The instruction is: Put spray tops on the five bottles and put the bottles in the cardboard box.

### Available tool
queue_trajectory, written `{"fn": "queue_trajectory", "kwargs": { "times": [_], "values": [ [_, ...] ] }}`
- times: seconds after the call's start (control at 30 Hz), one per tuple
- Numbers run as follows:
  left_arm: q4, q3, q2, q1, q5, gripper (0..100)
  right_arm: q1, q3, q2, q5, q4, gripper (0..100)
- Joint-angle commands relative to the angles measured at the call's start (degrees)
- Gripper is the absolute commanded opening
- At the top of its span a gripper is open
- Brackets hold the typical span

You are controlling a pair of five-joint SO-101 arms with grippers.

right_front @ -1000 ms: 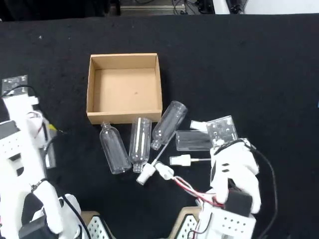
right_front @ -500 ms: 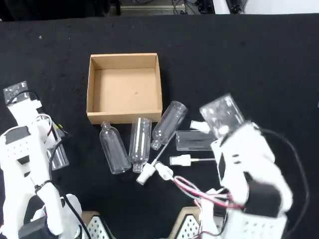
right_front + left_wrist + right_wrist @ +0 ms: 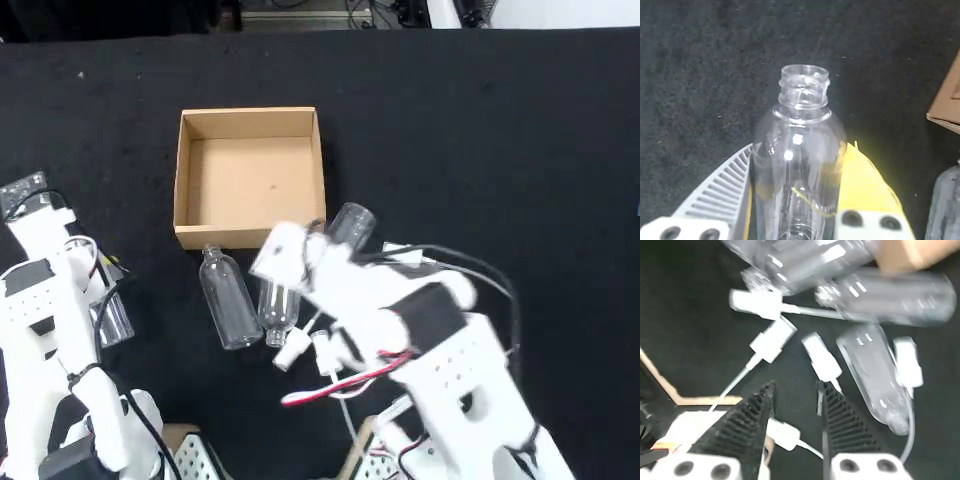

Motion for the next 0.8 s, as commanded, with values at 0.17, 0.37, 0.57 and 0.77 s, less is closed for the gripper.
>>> {"fn": "queue_trajectory", "kwargs": {
  "times": [0.17, 0.37, 0.57, 0.77],
  "values": [
    [-0.88, -0.92, -1.76, -5.32, 0.70, 3, -15.74, 8.31, 1.54, -8.97, -7.65, 11.0],
    [-0.88, -0.92, -1.76, -6.11, 0.70, 3, -14.86, 11.30, 1.54, -9.23, -9.93, 11.1],
    [-0.97, -0.92, -1.76, -6.11, 0.70, 3, -9.14, 15.52, 1.63, -11.34, -15.21, 12.6],
    [-1.05, -0.92, -1.76, -6.11, 0.70, 3, -4.04, 22.11, 1.54, -11.96, -20.31, 20.4]
  ]
}}
